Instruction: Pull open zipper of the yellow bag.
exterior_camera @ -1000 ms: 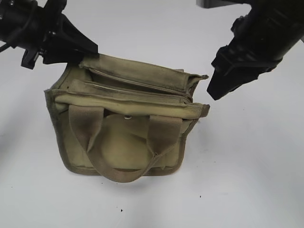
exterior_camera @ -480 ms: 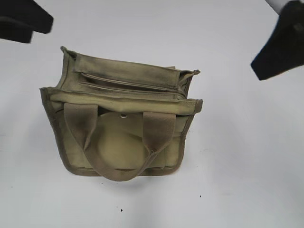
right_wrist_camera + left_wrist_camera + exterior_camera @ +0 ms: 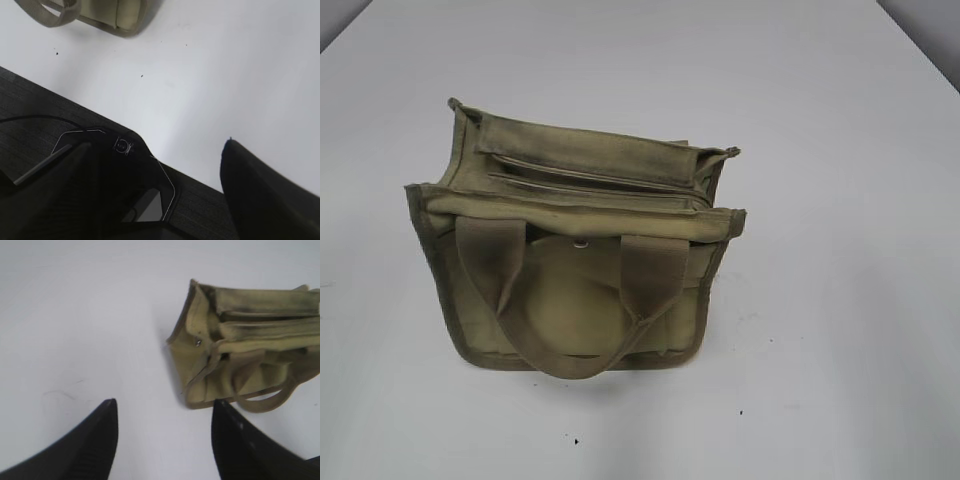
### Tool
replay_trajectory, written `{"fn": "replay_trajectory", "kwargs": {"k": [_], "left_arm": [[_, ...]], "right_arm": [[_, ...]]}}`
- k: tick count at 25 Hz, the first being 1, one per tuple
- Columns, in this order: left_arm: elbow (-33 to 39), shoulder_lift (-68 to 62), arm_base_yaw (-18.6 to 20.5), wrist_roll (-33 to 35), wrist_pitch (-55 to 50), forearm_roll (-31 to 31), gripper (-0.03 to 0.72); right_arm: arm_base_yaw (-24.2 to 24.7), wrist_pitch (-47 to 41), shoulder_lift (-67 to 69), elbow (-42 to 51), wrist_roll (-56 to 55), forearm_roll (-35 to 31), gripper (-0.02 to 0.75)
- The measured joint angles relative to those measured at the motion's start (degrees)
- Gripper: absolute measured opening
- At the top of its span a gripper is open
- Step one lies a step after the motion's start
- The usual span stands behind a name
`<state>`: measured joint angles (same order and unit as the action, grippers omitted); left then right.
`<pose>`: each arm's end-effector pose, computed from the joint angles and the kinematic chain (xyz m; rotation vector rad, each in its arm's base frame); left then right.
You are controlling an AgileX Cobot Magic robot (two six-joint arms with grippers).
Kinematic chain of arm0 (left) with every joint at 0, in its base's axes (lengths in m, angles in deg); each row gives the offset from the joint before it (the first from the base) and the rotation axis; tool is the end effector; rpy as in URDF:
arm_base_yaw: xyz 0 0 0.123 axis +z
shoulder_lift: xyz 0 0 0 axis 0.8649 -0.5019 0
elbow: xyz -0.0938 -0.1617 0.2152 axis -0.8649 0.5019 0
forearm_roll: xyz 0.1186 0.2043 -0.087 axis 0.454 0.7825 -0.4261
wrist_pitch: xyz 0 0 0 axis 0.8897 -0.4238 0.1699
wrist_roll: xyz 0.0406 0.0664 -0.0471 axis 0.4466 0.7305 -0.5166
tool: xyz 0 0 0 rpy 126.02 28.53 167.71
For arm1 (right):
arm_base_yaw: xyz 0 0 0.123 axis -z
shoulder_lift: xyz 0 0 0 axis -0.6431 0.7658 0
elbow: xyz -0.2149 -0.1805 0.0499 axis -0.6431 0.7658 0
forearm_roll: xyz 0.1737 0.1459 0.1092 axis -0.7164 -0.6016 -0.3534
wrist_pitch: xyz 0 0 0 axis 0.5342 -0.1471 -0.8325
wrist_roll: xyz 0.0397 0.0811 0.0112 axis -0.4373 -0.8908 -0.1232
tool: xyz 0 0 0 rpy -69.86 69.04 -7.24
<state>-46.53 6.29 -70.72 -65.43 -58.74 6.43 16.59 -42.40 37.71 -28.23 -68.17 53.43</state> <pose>0.0725 -0.0204 0.3973 0.2526 2.2075 -0.1791 0.0845 0.0519 0.3284 -0.6979 2.4963 0.3157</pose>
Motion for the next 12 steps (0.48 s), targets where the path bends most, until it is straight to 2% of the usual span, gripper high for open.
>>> {"fn": "replay_trajectory", "kwargs": {"k": [4,8,12], "left_arm": [[10.3,13.3,0.0,-0.7,-1.1,4.4,0.454],[19.4,24.8,0.0,-0.9,-1.3,4.4,0.452],[25.3,31.4,0.0,-0.9,-1.3,4.4,0.447]], "right_arm": [[0.0,0.0,-9.8,7.6,-0.9,2.4,0.594],[0.0,-0.1,-19.4,13.2,-1.1,4.0,0.594],[0.0,1.7,-26.0,16.4,-0.2,4.5,0.594]]}}
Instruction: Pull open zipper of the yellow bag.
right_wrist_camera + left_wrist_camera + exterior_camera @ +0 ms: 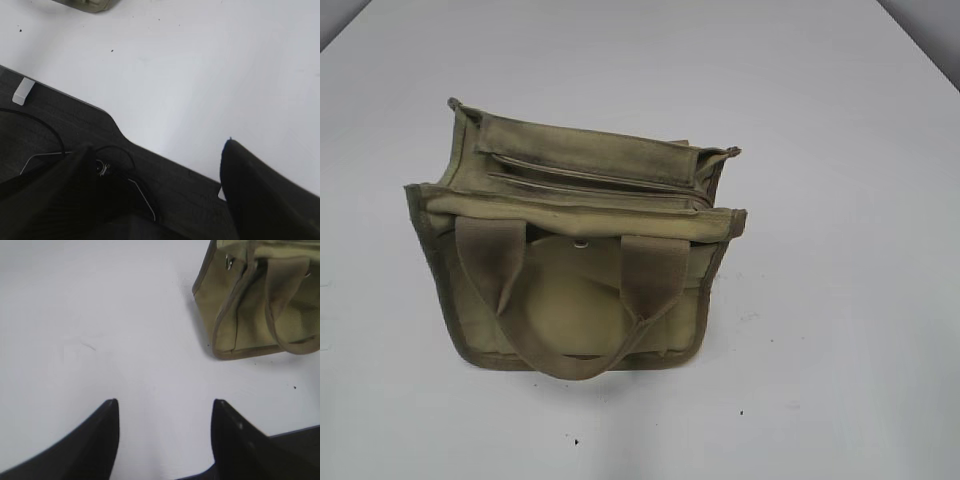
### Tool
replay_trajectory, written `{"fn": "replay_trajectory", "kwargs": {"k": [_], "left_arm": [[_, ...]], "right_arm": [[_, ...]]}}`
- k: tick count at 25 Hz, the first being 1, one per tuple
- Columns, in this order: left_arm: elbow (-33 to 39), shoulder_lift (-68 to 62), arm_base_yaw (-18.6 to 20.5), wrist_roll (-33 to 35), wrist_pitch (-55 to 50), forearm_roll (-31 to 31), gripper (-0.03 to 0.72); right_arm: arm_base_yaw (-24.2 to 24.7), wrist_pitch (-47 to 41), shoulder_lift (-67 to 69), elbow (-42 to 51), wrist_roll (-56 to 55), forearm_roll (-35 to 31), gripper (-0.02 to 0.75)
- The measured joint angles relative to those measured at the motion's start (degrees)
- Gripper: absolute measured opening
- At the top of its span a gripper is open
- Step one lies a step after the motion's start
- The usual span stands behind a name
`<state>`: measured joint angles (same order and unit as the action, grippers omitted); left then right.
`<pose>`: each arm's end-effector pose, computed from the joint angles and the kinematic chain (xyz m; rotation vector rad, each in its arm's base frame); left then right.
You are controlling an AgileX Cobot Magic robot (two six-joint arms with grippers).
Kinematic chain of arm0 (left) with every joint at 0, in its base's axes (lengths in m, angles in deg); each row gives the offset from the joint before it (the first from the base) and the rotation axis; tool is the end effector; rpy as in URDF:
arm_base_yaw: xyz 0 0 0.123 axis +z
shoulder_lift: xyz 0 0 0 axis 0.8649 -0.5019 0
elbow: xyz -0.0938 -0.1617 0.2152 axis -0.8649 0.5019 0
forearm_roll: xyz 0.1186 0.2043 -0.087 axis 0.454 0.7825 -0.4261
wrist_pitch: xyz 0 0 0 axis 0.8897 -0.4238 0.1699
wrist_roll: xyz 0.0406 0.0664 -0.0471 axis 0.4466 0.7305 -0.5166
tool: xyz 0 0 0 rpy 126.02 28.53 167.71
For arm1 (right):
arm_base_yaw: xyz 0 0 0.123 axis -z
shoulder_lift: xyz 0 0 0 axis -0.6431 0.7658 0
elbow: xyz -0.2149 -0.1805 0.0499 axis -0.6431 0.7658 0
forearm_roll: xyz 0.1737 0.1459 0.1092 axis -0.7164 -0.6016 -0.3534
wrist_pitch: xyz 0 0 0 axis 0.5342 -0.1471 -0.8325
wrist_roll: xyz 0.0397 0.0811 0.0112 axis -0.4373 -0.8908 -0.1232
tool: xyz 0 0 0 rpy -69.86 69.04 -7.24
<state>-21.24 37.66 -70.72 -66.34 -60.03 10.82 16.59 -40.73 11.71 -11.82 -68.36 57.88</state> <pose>-0.0061 0.0011 0.2877 0.2243 2.1252 -0.0990 0.0193 0.0164 0.2725 -0.6558 2.3026 0.2350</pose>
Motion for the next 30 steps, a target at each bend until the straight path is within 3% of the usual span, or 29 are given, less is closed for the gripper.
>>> {"fn": "replay_trajectory", "kwargs": {"k": [6,30], "left_arm": [[2.0,2.4,0.0,2.3,3.8,-0.3,0.439],[2.5,2.4,0.0,2.7,5.1,-0.6,0.418]], "right_arm": [[0.0,4.5,-2.1,2.0,4.4,-0.1,0.594],[1.0,4.8,-2.1,2.0,4.9,-0.6,0.594]]}}
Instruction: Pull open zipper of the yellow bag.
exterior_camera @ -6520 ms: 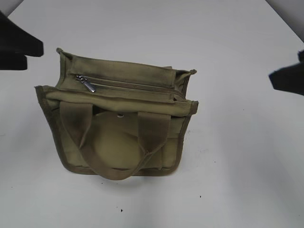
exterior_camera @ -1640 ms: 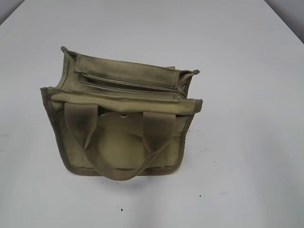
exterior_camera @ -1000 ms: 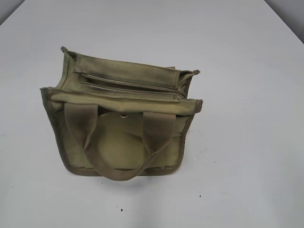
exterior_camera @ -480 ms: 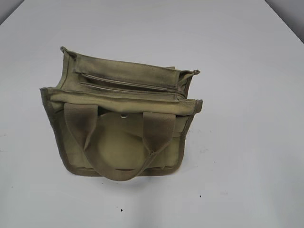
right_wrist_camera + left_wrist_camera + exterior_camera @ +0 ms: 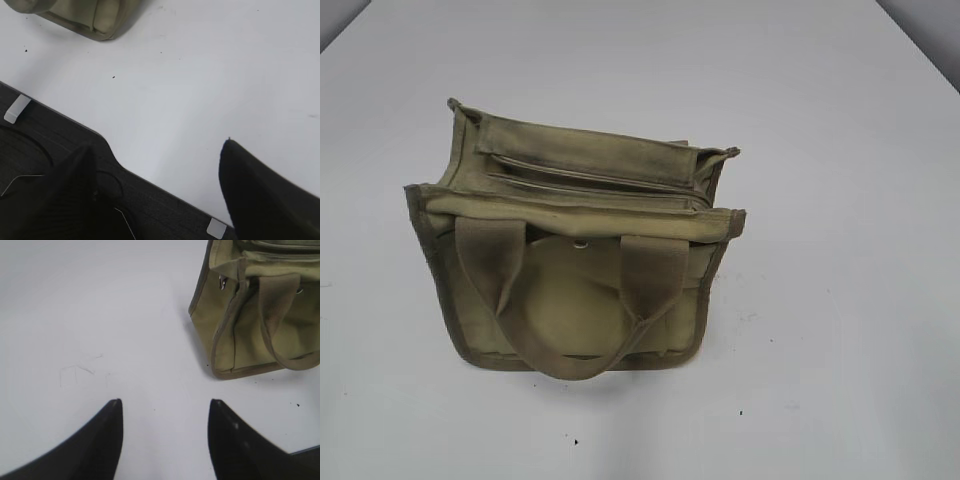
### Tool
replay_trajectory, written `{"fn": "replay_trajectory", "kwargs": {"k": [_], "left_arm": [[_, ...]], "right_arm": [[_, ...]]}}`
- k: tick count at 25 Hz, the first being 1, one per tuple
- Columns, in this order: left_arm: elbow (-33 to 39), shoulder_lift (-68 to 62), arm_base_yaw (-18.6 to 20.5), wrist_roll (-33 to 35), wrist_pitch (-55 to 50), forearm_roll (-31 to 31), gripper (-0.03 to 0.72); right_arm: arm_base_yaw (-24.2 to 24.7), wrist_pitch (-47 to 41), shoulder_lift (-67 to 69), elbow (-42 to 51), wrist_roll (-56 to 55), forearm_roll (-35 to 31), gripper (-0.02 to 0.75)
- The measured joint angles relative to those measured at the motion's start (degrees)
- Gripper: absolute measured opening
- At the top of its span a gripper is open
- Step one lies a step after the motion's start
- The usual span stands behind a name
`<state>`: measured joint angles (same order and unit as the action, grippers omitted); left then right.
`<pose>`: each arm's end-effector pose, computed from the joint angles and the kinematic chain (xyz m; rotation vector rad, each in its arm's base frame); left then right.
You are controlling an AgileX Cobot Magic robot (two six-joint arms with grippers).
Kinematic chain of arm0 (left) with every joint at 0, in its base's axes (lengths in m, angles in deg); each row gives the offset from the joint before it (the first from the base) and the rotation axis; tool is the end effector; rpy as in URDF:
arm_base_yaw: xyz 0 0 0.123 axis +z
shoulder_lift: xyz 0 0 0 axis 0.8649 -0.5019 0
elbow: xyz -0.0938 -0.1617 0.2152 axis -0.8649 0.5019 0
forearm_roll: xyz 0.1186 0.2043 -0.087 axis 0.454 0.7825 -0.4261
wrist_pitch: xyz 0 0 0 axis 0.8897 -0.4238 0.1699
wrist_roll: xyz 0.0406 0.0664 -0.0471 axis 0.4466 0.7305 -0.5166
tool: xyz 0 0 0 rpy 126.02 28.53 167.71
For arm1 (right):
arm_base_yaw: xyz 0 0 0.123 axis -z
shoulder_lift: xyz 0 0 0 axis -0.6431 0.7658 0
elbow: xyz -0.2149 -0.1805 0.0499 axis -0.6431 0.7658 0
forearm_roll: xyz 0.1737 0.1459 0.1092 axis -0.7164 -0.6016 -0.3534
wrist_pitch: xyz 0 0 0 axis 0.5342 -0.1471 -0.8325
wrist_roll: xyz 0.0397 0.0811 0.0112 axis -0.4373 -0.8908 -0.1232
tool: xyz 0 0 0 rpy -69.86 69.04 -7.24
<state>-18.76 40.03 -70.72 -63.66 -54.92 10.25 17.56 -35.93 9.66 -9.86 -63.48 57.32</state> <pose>-0.0041 -0.0001 0.2826 0.2631 2.0323 -0.0878 0.0208 0.0171 0.2689 -0.7013 2.1946 0.2037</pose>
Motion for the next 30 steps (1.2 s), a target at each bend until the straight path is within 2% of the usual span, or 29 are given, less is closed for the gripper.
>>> {"fn": "replay_trajectory", "kwargs": {"k": [2,7,10,14,30], "left_arm": [[0.0,0.0,0.0,0.0,0.0,0.0,0.418],[0.0,0.6,2.1,0.0,0.0,0.0,0.418],[0.1,1.5,4.6,0.0,0.0,0.0,0.418],[0.1,1.5,7.0,0.0,0.0,0.0,0.418],[0.1,1.5,7.3,0.0,0.0,0.0,0.418]], "right_arm": [[3.5,0.0,0.0,0.0,0.0,-0.9,0.594],[16.1,0.1,-1.3,0.0,0.0,-3.1,0.594],[20.1,0.2,-5.5,0.1,0.0,-3.4,0.594],[21.2,0.2,-11.7,0.1,0.0,-3.6,0.594],[21.2,0.2,-12.3,0.1,0.0,-4.1,0.594]]}}
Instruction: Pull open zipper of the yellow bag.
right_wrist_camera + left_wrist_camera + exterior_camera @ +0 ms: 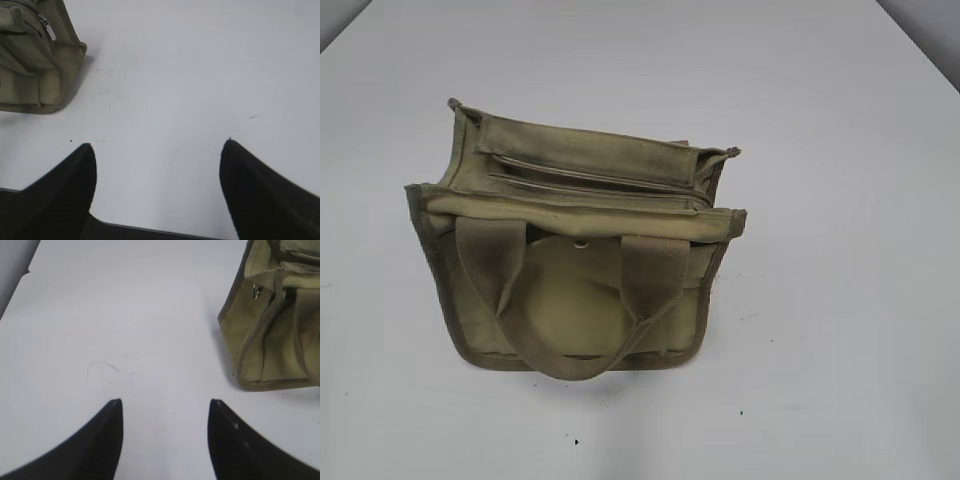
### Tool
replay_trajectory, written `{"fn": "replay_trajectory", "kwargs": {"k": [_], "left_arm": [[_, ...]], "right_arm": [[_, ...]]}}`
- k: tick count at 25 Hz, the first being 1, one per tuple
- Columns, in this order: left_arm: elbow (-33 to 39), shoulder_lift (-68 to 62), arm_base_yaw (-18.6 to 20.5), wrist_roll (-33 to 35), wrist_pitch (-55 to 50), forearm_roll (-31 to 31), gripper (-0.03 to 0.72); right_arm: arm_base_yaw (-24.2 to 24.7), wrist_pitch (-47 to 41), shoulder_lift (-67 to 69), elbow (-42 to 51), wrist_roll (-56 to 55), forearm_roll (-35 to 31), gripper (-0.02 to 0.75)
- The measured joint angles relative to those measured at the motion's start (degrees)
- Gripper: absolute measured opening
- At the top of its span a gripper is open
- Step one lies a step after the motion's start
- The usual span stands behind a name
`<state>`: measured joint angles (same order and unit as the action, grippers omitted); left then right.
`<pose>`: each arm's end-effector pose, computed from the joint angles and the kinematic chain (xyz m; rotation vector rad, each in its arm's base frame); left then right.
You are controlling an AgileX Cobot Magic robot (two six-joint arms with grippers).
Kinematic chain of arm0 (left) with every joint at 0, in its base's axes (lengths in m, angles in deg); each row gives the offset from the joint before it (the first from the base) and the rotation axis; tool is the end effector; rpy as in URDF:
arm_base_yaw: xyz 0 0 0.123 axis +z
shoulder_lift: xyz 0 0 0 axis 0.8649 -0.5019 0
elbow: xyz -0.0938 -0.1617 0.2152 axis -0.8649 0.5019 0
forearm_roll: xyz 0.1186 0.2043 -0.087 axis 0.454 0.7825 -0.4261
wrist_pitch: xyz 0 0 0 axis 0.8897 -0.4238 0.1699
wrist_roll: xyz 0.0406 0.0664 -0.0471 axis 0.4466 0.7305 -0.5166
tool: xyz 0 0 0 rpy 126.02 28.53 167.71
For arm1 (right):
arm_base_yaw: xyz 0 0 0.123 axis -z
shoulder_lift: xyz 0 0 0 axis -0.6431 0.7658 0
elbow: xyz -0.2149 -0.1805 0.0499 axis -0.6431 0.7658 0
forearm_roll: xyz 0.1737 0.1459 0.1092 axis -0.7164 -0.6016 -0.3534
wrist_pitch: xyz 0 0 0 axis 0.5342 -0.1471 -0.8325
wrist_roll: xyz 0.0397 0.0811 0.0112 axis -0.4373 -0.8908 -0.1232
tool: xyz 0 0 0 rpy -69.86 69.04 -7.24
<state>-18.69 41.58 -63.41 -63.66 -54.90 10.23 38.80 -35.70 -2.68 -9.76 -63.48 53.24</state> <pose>-0.0082 -0.0004 0.2821 0.1314 2.0177 -0.0086 -0.0063 0.0134 0.2715 -0.2721 2.0539 0.0729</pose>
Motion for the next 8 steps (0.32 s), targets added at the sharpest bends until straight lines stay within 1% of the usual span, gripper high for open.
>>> {"fn": "replay_trajectory", "kwargs": {"k": [8], "left_arm": [[0.0,0.0,0.0,0.0,0.0,0.0,0.418]], "right_arm": [[0.0,0.0,0.0,0.0,0.0,0.0,0.594]]}}
